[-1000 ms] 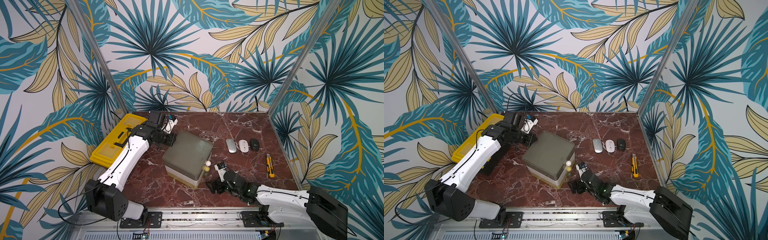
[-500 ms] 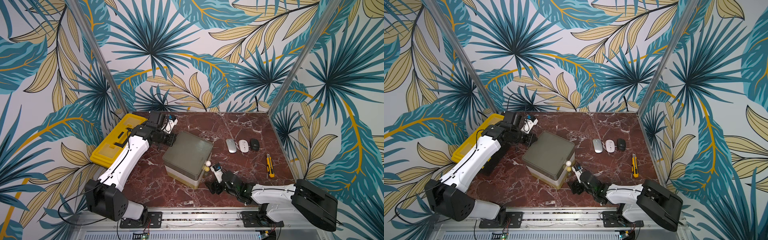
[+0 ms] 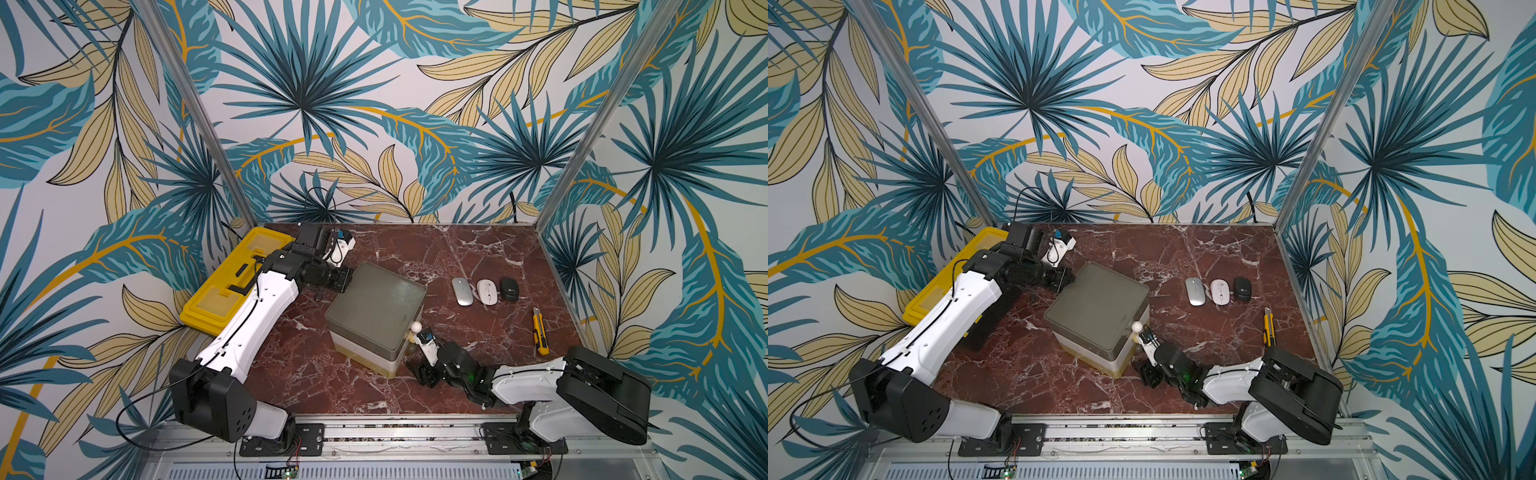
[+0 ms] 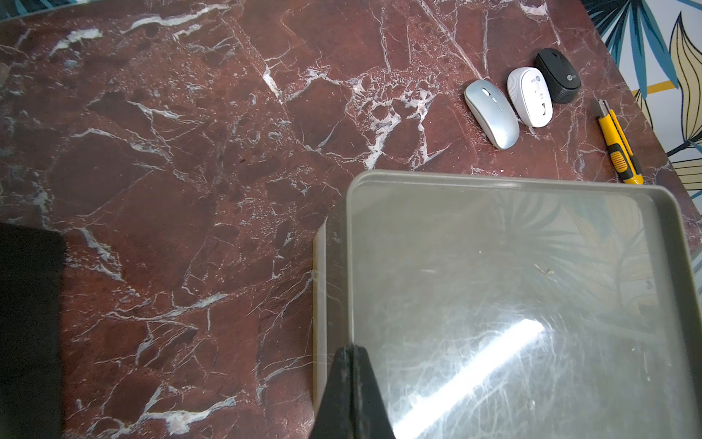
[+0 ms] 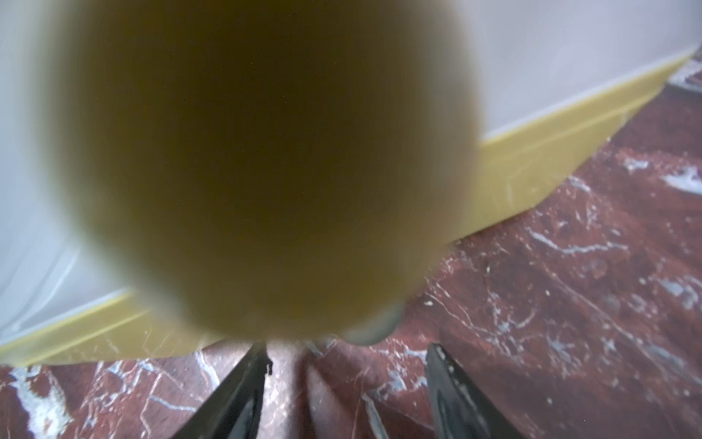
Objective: Take the mice out of the drawer
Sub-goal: Open the drawer in the storage box.
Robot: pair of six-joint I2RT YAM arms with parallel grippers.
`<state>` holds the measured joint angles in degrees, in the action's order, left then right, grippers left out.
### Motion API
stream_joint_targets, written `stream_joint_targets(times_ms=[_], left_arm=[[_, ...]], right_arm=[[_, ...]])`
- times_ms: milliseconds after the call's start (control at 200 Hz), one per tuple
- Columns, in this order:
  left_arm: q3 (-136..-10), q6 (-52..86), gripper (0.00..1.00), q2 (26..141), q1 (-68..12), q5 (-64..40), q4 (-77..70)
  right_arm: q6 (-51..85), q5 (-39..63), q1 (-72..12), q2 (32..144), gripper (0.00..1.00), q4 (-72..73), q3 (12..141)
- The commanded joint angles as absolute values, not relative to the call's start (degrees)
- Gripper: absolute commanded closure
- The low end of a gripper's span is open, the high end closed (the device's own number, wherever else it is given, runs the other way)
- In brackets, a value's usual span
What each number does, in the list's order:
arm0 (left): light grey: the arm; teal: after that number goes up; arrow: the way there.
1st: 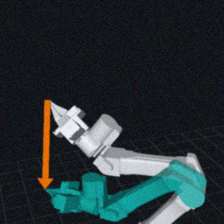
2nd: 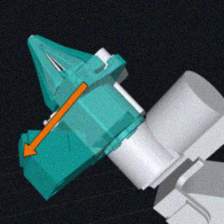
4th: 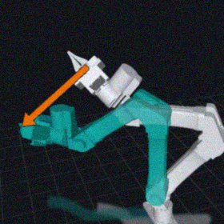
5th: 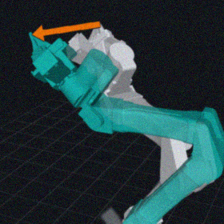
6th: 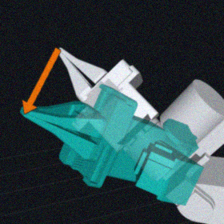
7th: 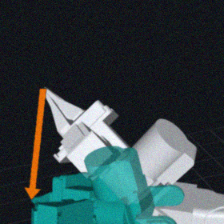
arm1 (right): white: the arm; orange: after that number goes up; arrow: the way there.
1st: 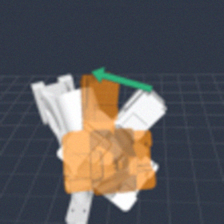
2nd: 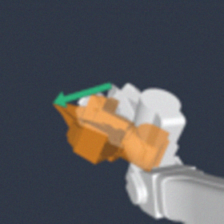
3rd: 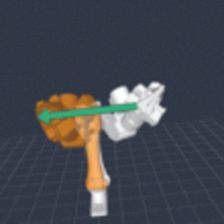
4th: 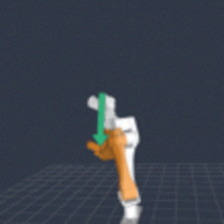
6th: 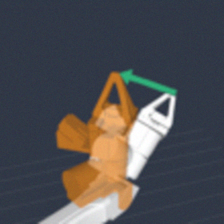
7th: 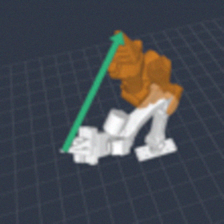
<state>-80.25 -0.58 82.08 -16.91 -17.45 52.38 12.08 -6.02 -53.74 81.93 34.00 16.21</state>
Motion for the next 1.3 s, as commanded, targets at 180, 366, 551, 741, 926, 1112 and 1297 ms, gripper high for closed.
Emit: stream_joint_targets(times_ms=[180,366,551,741,926,1112,1297], left_arm=[[-79.63,-0.61,1.00,81.53,-17.44,-19.64,54.77],[-79.72,-0.62,1.00,81.82,-17.41,-19.72,54.82],[-79.63,-0.61,1.00,81.79,-17.46,-19.73,54.84],[-79.56,-0.62,1.00,81.75,-17.44,-19.60,54.96],[-79.76,-0.52,1.00,82.11,-17.45,-19.86,55.05],[-79.45,-0.44,1.00,81.90,-17.42,-19.84,54.63],[-80.00,-0.18,1.00,82.39,-17.66,-20.56,54.59]], right_arm=[[10.57,-7.77,-54.13,83.18,0.37,38.38,16.44],[10.28,-9.42,-54.11,85.31,0.38,45.35,14.16],[8.95,-11.63,-54.15,87.45,0.38,51.14,12.13],[10.14,-10.98,-54.18,85.39,0.37,51.92,9.94],[15.45,-7.58,-54.06,75.46,0.33,45.40,8.26],[25.85,-8.69,-52.85,57.47,0.16,32.40,5.31],[35.45,-2.38,-48.24,43.59,0.13,16.58,6.21]])
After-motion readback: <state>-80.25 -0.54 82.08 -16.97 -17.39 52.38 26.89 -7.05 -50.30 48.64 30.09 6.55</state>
